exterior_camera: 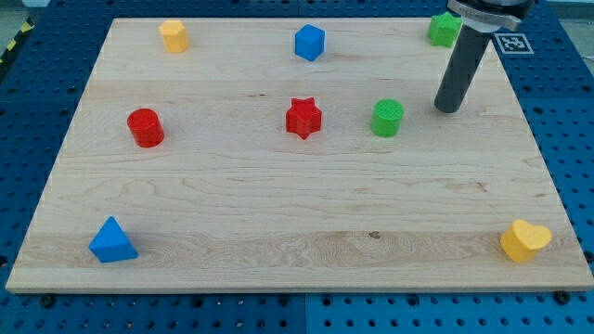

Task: Nudge green circle slightly down

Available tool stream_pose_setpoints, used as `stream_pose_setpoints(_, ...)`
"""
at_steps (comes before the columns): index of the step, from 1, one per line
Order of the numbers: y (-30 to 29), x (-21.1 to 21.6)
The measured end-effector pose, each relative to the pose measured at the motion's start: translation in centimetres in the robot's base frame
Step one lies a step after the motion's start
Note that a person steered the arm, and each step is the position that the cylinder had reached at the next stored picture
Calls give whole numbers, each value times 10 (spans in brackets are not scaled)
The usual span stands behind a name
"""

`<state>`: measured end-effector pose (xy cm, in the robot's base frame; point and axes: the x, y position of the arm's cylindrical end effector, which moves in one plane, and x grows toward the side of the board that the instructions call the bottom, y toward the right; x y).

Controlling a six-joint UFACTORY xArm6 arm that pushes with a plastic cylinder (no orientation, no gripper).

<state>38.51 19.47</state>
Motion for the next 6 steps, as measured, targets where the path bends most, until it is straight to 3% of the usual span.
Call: stream_pose_setpoints(6,-107,0)
